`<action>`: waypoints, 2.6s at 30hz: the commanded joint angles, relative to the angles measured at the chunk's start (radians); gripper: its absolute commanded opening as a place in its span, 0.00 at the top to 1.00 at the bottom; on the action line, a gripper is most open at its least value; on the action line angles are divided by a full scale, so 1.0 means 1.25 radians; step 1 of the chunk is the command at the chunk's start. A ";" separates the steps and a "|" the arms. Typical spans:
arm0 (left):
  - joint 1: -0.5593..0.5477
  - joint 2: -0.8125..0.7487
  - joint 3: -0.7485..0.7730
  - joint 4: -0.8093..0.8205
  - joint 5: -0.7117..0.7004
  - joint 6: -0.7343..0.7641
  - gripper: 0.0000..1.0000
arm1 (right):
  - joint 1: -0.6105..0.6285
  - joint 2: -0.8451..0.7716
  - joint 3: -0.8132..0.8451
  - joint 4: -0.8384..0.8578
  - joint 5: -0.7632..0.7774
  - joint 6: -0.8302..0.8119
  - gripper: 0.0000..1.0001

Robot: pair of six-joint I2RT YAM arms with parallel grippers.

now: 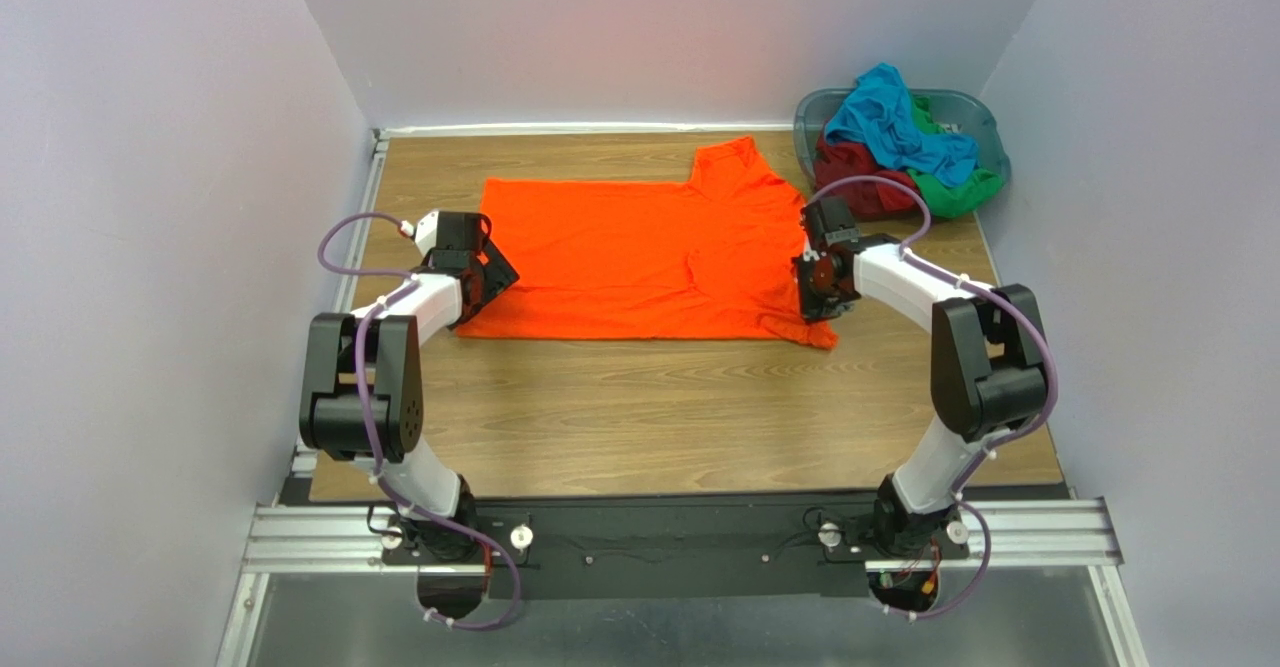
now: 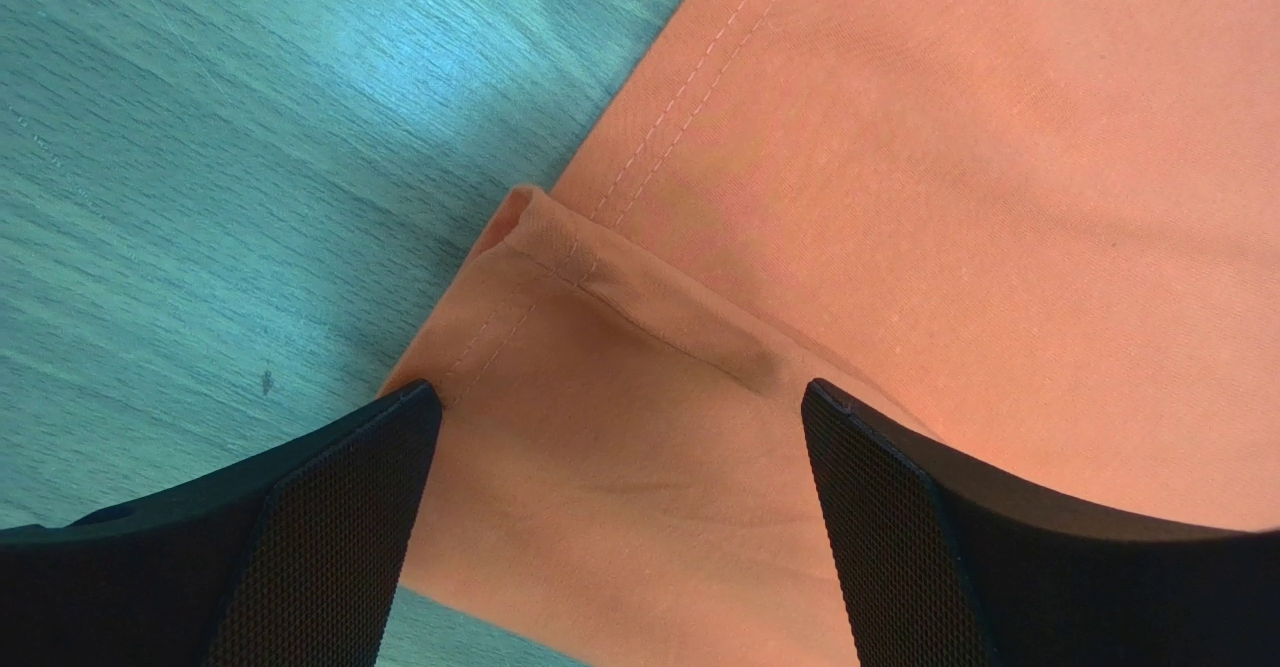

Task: Fold and stack the t-shirts
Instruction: Fold the tshirt

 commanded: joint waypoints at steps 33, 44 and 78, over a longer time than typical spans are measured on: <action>-0.026 -0.087 0.102 0.002 0.091 -0.021 0.02 | 0.012 -0.070 0.073 0.068 -0.277 0.075 0.00; -0.052 0.021 0.049 0.046 0.107 -0.020 0.02 | 0.023 0.047 0.011 0.099 -0.185 0.082 0.00; -0.052 -0.408 -0.329 -0.178 -0.006 -0.215 0.02 | 0.035 -0.299 -0.366 0.012 -0.228 0.291 0.00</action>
